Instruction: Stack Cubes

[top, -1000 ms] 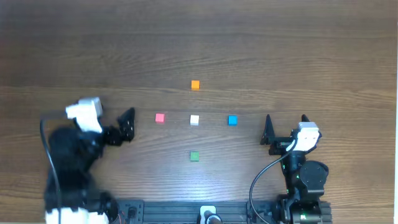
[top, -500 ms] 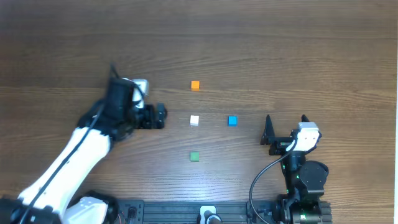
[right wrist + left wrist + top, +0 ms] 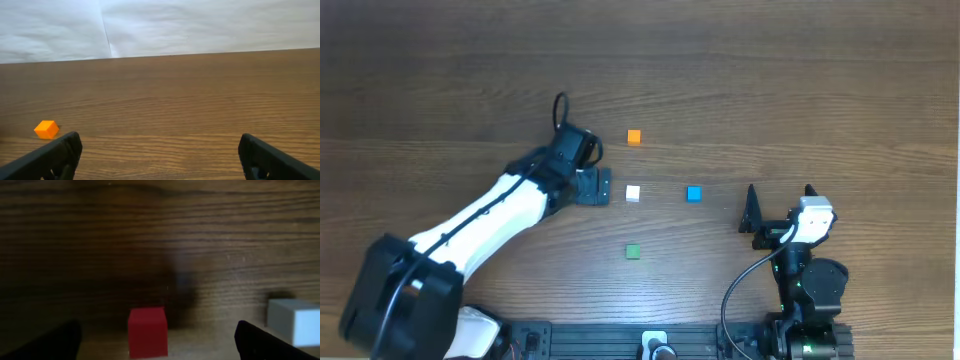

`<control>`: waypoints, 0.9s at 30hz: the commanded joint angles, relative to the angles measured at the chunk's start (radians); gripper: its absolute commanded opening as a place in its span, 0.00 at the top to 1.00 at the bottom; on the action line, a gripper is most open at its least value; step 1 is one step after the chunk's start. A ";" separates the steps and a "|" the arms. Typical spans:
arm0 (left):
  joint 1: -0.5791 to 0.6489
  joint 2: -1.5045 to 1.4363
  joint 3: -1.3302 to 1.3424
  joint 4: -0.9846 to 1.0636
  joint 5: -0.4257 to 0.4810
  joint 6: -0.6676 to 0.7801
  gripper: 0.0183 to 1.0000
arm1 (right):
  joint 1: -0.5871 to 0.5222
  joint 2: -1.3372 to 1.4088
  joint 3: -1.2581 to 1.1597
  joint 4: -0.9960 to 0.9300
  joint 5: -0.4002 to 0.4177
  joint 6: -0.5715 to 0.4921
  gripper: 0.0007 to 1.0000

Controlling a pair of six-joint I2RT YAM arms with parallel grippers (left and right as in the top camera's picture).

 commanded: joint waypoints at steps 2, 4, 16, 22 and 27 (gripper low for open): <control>-0.008 0.064 0.024 -0.003 -0.061 -0.044 0.04 | -0.007 -0.007 -0.009 0.003 -0.008 -0.008 0.01; -0.008 0.084 0.024 -0.003 -0.061 -0.053 0.05 | -0.007 -0.007 -0.009 0.003 -0.008 -0.008 0.01; -0.011 0.095 0.024 -0.016 -0.053 -0.064 0.30 | -0.007 -0.007 -0.009 0.003 -0.008 -0.008 0.01; -0.011 0.096 0.024 -0.031 -0.053 -0.068 0.41 | -0.007 -0.007 -0.009 0.003 -0.008 -0.008 0.01; -0.011 0.096 0.024 -0.031 -0.050 -0.072 0.47 | -0.007 -0.007 -0.009 0.003 -0.008 -0.008 0.01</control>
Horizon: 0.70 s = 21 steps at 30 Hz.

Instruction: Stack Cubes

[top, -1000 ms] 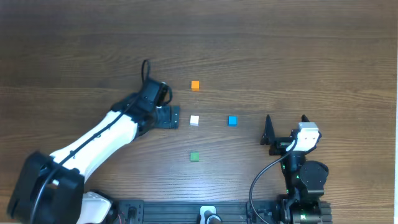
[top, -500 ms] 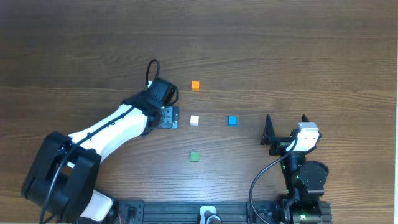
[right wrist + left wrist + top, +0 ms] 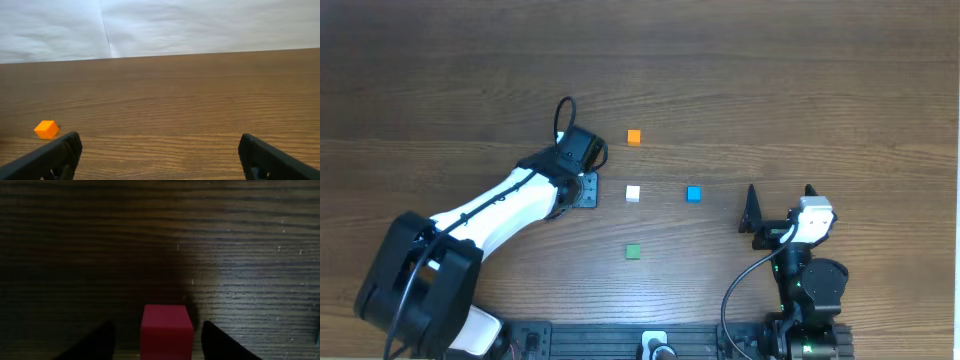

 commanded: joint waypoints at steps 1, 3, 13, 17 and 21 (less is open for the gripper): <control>-0.003 0.013 0.016 -0.001 -0.008 -0.014 0.47 | -0.007 -0.007 -0.009 0.003 -0.008 -0.008 0.01; -0.003 0.019 0.016 -0.001 -0.008 -0.021 0.48 | -0.007 -0.007 -0.009 0.003 -0.008 -0.008 0.01; -0.003 0.037 0.016 0.000 -0.008 -0.026 0.56 | -0.007 -0.007 -0.009 0.003 -0.008 -0.008 0.01; -0.003 0.037 0.016 0.000 -0.007 -0.026 0.60 | -0.007 -0.007 -0.009 0.003 -0.008 -0.008 0.01; -0.003 0.037 0.016 0.000 -0.002 -0.030 0.69 | -0.007 -0.007 -0.009 0.003 -0.008 -0.008 0.01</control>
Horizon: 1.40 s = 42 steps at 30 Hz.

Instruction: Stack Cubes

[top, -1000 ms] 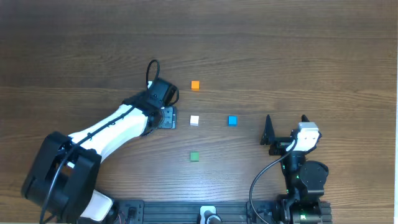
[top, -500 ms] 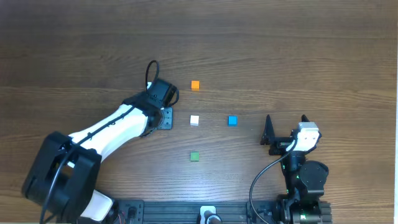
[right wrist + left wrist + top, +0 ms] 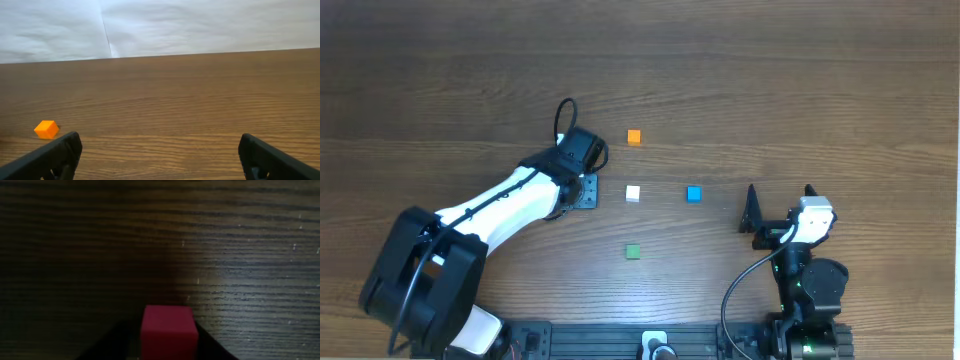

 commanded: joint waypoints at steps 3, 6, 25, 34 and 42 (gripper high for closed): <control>-0.003 0.013 0.016 0.011 0.007 -0.013 0.75 | -0.007 -0.007 -0.009 0.003 -0.008 -0.008 0.01; -0.003 0.013 0.016 0.019 0.015 -0.013 0.79 | -0.007 -0.007 -0.009 0.003 -0.008 -0.008 0.01; -0.212 0.086 0.488 -0.329 -0.038 -0.212 0.88 | -0.007 -0.007 -0.009 0.003 -0.008 -0.008 0.01; -0.298 0.180 0.491 -0.345 -0.035 -0.301 0.88 | -0.007 -0.007 -0.009 0.003 -0.008 -0.008 0.01; -0.302 0.210 0.491 -0.350 -0.035 -0.314 0.88 | -0.007 -0.007 -0.009 0.003 -0.008 -0.008 0.01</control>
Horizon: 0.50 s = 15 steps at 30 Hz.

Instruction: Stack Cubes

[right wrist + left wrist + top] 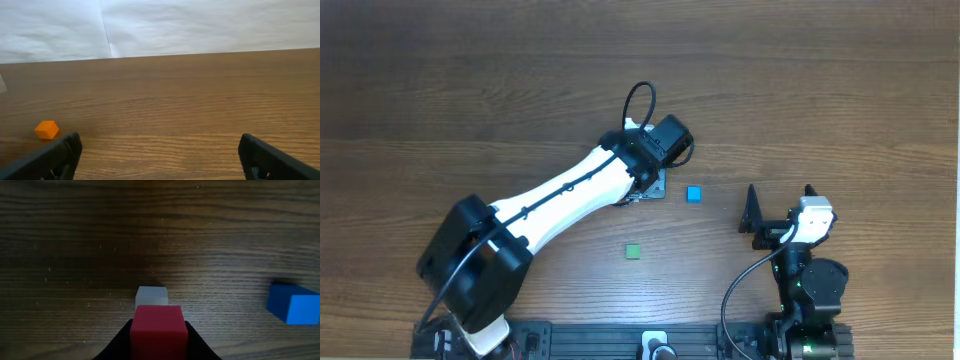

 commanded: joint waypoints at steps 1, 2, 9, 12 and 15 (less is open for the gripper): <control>-0.002 0.031 0.005 -0.013 -0.008 -0.034 0.88 | -0.007 -0.007 -0.009 0.003 -0.008 -0.008 0.01; -0.002 0.031 0.005 -0.021 -0.008 -0.035 0.88 | -0.007 -0.007 -0.009 0.003 -0.008 -0.008 0.01; -0.002 0.035 0.004 -0.031 -0.009 -0.036 0.89 | -0.007 -0.007 -0.009 0.003 -0.008 -0.008 0.01; -0.002 0.044 0.004 -0.030 -0.009 -0.036 0.89 | -0.007 -0.007 -0.009 0.003 -0.008 -0.008 0.01; -0.002 0.055 0.004 -0.027 -0.009 -0.035 0.89 | -0.007 -0.007 -0.009 0.003 -0.008 -0.008 0.01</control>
